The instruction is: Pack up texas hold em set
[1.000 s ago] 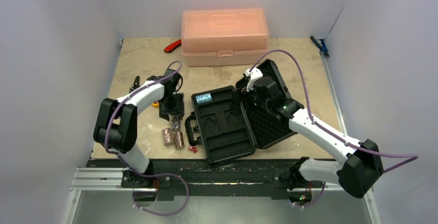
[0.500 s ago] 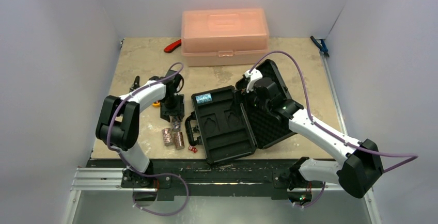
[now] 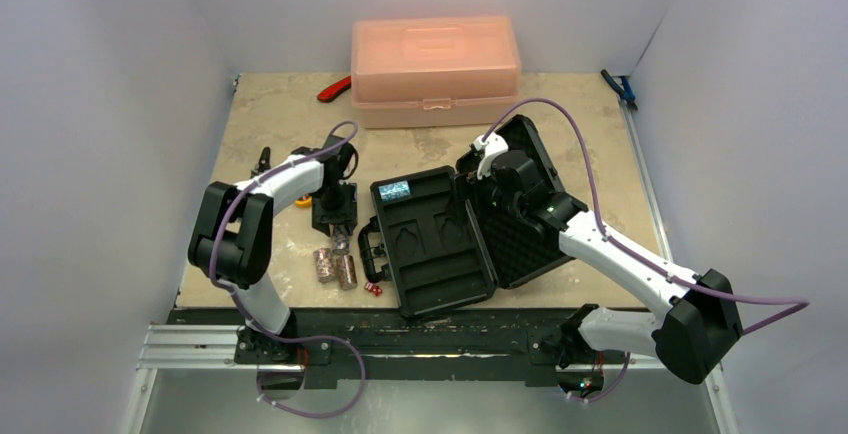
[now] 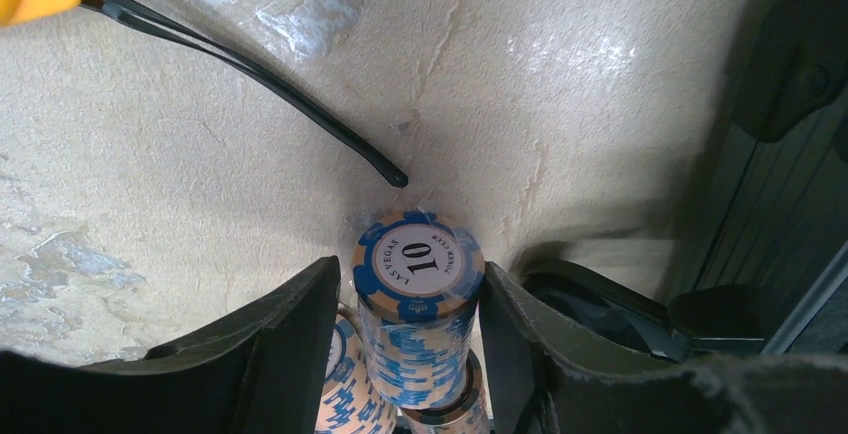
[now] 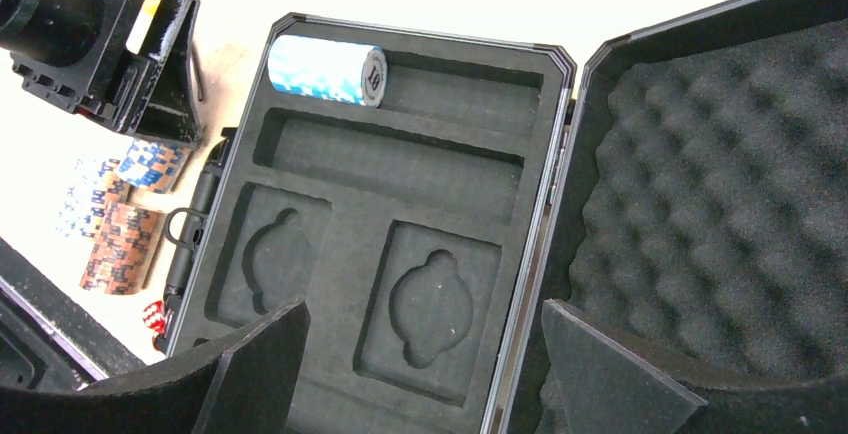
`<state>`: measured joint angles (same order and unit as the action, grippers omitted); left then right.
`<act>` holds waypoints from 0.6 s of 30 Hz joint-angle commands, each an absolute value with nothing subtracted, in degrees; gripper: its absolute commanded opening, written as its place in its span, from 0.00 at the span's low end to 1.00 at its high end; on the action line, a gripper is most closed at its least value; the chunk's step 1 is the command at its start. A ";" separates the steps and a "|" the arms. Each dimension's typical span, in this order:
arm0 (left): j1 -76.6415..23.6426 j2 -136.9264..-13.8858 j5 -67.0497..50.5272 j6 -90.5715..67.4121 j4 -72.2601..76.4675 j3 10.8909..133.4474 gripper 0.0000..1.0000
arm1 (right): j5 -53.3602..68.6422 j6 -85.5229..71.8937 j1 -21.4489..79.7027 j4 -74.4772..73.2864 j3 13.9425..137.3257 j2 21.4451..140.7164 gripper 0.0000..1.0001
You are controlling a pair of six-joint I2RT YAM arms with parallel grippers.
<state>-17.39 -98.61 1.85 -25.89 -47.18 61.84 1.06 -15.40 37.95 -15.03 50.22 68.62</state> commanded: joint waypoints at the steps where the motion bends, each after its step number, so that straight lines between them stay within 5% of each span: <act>1: -17.75 -99.33 2.88 -25.84 -46.79 64.60 0.52 | 1.76 -15.91 38.20 -13.14 50.19 68.49 0.91; 6: -17.84 -100.34 2.90 -25.67 -48.04 65.88 0.51 | 1.76 -15.82 38.11 -13.15 50.11 68.47 0.91; 18: -18.19 -100.96 2.28 -25.41 -49.41 66.67 0.24 | 1.14 -15.73 38.10 -13.86 50.22 67.60 0.91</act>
<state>-17.76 -101.08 2.39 -25.89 -48.66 64.84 1.04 -15.40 37.95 -15.03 50.22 68.62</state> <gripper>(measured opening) 0.431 0.910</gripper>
